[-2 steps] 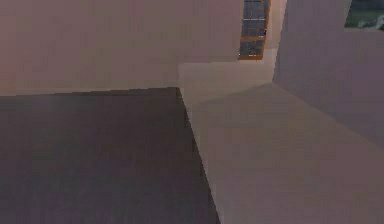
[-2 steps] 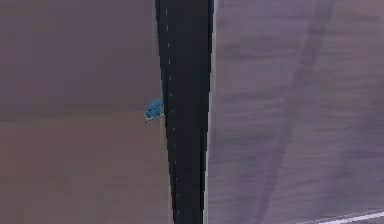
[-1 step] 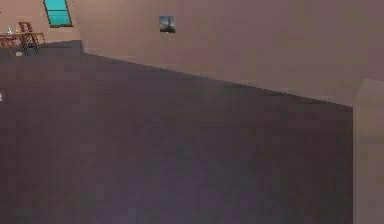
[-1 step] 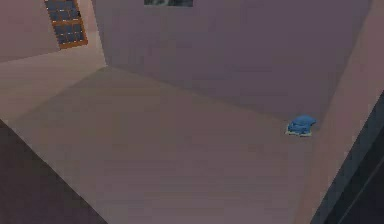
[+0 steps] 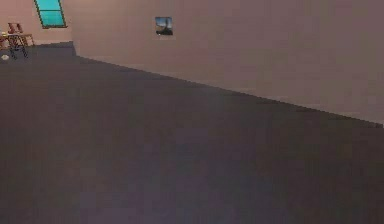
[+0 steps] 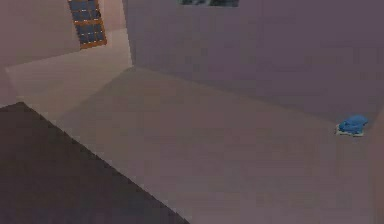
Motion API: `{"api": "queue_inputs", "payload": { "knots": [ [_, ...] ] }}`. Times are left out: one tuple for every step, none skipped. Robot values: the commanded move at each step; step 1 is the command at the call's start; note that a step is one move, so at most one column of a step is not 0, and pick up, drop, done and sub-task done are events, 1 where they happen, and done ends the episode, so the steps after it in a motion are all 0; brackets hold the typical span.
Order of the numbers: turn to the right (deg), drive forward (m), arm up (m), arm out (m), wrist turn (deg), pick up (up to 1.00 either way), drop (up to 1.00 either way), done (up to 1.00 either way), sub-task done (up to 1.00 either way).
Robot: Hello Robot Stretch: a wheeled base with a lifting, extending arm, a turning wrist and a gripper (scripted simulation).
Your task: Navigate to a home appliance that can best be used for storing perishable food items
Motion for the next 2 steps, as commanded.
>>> {"api": "queue_inputs", "payload": {
  "knots": [
    [-42.0, 0.00, 0.00, 0.00, 0.0, 0.00, 0.00, 0.00, 0.00],
    [0.0, 1.00, 0.00, 0.00, 0.0, 0.00, 0.00, 0.00, 0.00]
  ]
}}
